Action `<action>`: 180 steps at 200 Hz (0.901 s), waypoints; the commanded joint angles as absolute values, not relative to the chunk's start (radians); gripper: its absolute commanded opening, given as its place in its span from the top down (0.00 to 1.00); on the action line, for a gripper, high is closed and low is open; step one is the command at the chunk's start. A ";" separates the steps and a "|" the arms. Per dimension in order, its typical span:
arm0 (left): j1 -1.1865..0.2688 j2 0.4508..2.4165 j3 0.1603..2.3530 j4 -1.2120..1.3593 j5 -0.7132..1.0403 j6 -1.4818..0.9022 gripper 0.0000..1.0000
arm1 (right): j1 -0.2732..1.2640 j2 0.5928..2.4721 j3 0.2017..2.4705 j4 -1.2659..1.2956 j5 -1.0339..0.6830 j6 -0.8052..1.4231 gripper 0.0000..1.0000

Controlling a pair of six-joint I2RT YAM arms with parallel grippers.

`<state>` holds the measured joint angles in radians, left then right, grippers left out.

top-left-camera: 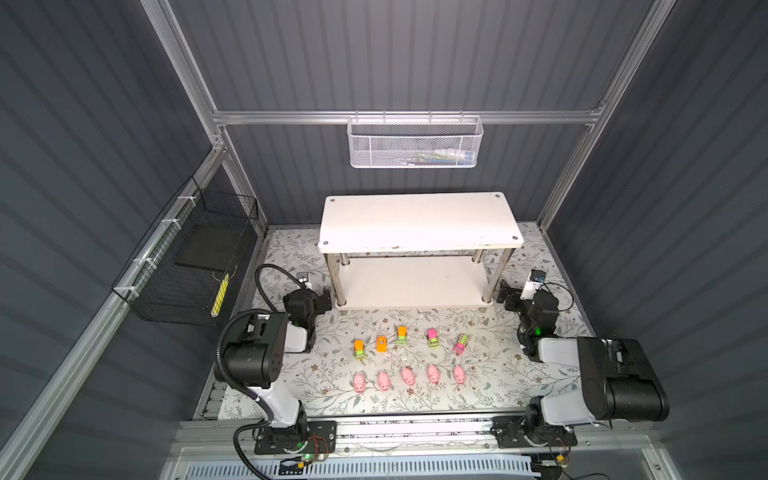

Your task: Place and organize the plastic toys onto the shelf

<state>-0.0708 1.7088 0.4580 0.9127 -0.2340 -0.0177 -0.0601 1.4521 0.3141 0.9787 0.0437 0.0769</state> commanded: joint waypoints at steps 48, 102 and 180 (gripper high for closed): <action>-0.071 1.716 0.471 0.914 -0.225 0.004 0.00 | -0.064 1.458 0.321 0.983 0.035 0.066 0.01; -0.071 1.718 0.471 0.913 -0.225 0.004 0.00 | -0.064 1.459 0.321 0.983 0.034 0.066 0.01; -0.071 1.716 0.471 0.913 -0.224 0.004 0.00 | -0.064 1.457 0.319 0.984 0.034 0.066 0.01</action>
